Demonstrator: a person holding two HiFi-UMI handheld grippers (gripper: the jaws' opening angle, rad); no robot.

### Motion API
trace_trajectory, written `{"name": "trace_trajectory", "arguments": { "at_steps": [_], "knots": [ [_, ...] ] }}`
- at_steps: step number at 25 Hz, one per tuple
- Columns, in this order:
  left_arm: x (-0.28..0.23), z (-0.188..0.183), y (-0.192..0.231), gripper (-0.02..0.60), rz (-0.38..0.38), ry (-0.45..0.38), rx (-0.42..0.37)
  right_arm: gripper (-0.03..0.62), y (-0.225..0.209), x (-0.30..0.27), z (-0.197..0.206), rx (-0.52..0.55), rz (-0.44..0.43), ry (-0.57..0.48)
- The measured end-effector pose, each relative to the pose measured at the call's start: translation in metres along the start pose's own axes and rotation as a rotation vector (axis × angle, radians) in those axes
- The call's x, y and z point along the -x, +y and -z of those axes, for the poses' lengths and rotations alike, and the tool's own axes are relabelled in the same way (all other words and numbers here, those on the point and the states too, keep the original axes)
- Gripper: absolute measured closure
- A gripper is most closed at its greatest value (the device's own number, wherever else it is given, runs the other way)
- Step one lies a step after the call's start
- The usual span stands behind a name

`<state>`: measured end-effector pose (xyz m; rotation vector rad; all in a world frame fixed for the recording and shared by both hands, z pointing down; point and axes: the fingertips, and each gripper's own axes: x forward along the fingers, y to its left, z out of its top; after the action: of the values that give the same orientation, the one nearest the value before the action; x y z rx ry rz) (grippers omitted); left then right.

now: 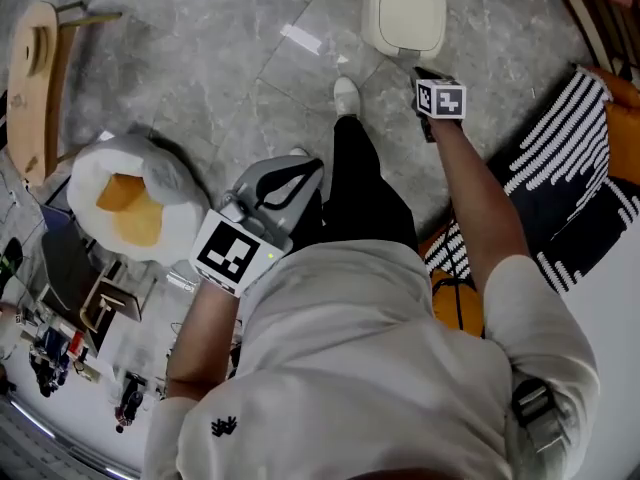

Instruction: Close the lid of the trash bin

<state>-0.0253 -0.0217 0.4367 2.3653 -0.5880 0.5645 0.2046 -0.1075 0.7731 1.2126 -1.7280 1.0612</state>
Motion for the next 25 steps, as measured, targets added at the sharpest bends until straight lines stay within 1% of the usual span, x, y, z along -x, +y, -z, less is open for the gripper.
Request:
{"name": "trace_trajectory", "arguments": {
  "at_steps": [4,9,13,16,19,23,25],
  "knots": [
    [0.031,0.001,-0.031,0.525,0.031,-0.047,-0.051,0.569,0.035,0.058,0.009,0.011,-0.005,-0.088],
    [0.071,0.013,-0.061,0.525,0.055,-0.123,-0.153,0.569,0.095,0.136,0.025,0.071,-0.052,-0.198],
    [0.105,0.026,-0.079,0.525,0.048,-0.134,-0.208,0.569,0.148,0.197,0.039,0.085,-0.104,-0.289],
    [0.125,0.030,-0.093,0.525,0.047,-0.152,-0.240,0.569,0.178,0.243,0.047,0.095,-0.127,-0.351],
    [0.146,0.033,-0.104,0.525,0.038,-0.177,-0.260,0.569,0.212,0.287,0.057,0.123,-0.153,-0.405],
    [0.177,0.036,-0.109,0.525,0.028,-0.226,-0.224,0.569,0.257,0.338,0.065,0.199,-0.177,-0.475],
    [0.191,0.041,-0.110,0.525,0.011,-0.233,-0.230,0.569,0.278,0.360,0.067,0.228,-0.195,-0.511]
  ]
}}
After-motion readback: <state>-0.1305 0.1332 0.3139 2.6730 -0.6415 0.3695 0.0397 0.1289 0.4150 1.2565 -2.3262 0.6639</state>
